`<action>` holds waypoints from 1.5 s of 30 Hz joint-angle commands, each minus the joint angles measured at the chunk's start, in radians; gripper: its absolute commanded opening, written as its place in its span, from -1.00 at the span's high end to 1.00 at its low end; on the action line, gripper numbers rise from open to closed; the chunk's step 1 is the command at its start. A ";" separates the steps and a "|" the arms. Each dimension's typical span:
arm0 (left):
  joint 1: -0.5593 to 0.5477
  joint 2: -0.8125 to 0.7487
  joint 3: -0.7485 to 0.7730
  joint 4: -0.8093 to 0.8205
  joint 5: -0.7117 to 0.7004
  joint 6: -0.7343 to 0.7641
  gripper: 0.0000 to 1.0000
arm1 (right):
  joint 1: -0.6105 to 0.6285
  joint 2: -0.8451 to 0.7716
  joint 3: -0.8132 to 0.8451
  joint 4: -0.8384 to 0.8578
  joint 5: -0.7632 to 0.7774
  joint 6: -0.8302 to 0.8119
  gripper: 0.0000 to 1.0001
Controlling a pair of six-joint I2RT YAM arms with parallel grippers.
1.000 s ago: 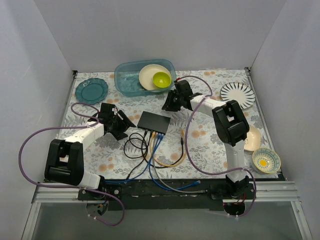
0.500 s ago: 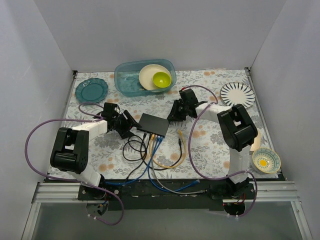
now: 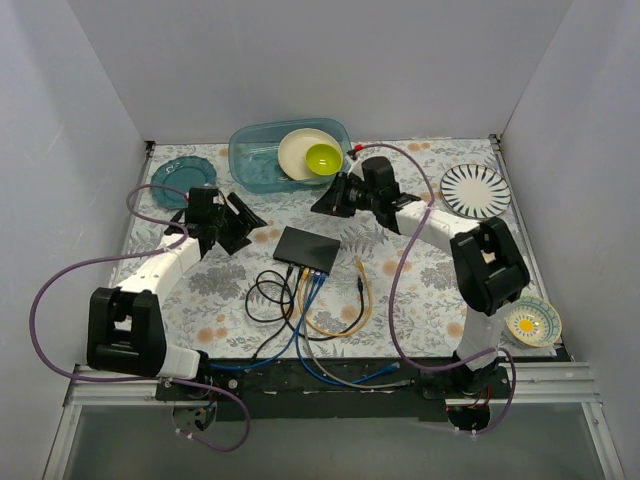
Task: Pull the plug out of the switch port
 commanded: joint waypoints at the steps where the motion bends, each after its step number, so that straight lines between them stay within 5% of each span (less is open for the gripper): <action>1: 0.006 0.019 0.046 0.081 0.157 0.003 -0.33 | 0.048 0.117 -0.020 0.129 -0.248 0.076 0.59; 6: 0.007 0.068 -0.026 0.236 0.362 -0.049 -0.27 | 0.057 0.172 -0.023 0.104 -0.291 0.073 0.59; 17: 0.006 0.039 -0.234 0.444 0.421 -0.043 -0.17 | 0.057 0.237 0.030 -0.270 -0.103 -0.094 0.70; 34: 0.001 0.263 -0.308 0.606 0.487 -0.012 0.20 | 0.057 0.300 0.030 -0.281 -0.087 -0.085 0.77; 45: -0.016 0.343 -0.270 0.634 0.509 -0.008 0.24 | 0.057 0.323 0.050 -0.298 -0.090 -0.092 0.77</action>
